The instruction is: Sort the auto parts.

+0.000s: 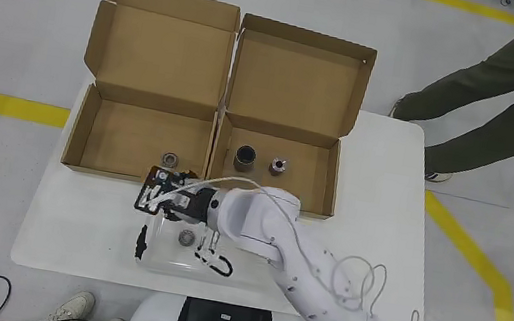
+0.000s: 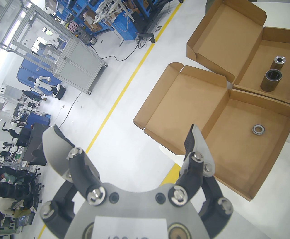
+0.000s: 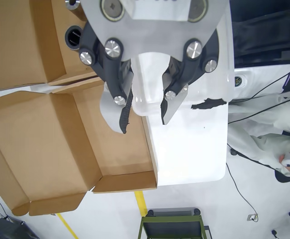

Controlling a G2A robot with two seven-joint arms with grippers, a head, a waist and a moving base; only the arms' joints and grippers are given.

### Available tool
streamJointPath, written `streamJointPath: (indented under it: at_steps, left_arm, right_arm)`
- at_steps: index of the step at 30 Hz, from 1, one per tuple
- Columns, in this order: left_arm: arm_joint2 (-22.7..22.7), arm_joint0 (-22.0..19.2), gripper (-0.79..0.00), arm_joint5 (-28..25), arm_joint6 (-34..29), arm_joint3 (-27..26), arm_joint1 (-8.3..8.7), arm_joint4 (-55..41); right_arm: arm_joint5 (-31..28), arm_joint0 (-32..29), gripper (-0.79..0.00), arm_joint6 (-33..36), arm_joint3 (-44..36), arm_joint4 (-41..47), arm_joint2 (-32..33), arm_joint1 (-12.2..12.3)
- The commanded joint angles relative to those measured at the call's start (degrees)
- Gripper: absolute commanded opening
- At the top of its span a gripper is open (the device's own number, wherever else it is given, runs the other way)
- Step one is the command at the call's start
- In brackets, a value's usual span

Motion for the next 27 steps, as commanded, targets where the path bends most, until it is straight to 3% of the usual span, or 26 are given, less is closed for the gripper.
streamJointPath:
  at_steps: [1,14,27]
  left_arm:
    - [0.00,0.00,0.000,0.00,0.00,0.00,0.00,0.00]
    - [0.00,0.00,0.000,0.00,0.00,0.00,0.00,0.00]
    - [0.00,0.00,0.000,0.00,0.00,0.00,0.00,0.00]
  right_arm:
    - [-1.60,-1.85,-0.517,-0.05,-1.00,-1.32,0.44,0.67]
    - [-2.81,-8.49,-0.493,1.11,-1.20,-8.91,0.95,3.26]
    - [-0.58,-7.05,-0.453,7.61,2.49,-11.70,-3.61,2.88]
